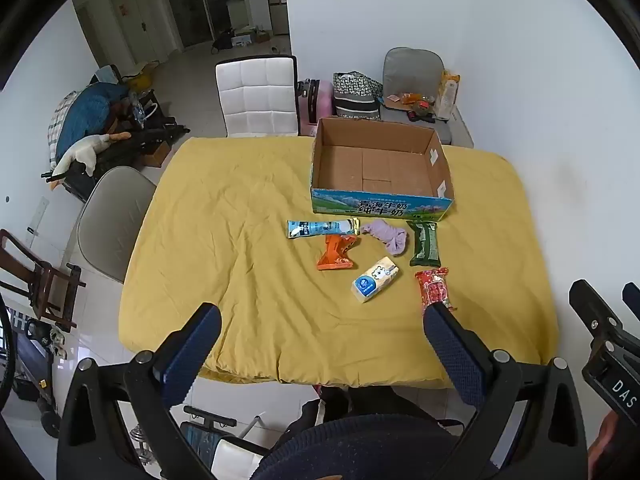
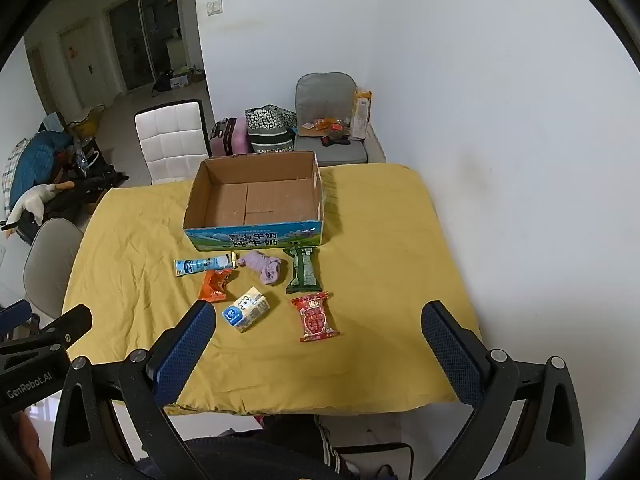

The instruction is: Organize soft objects

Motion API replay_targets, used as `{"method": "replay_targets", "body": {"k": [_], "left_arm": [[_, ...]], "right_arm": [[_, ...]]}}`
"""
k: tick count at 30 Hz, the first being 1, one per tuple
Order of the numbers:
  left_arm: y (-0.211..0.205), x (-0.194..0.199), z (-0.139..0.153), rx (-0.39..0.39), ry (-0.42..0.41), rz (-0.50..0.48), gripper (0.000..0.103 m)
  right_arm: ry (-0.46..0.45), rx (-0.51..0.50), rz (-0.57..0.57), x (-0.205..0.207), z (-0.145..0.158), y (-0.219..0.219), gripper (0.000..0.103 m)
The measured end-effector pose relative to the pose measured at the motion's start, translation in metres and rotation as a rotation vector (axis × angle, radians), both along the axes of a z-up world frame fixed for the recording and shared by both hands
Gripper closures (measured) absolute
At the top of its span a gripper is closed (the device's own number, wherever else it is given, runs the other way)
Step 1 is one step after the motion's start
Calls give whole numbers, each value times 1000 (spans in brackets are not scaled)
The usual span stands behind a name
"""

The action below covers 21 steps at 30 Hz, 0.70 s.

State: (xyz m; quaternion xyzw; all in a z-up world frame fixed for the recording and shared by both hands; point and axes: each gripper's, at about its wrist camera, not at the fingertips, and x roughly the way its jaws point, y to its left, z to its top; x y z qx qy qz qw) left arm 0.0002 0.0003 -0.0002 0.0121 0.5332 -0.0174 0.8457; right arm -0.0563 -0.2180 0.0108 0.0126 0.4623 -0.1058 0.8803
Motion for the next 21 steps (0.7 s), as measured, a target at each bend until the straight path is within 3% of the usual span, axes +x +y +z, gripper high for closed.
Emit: {"method": "replay_targets", "body": {"k": [21], "left_arm": [[3,-5,10,8,-48,-8,0]], "right_arm": [[-23,-11,24,-4,6,6,0]]}}
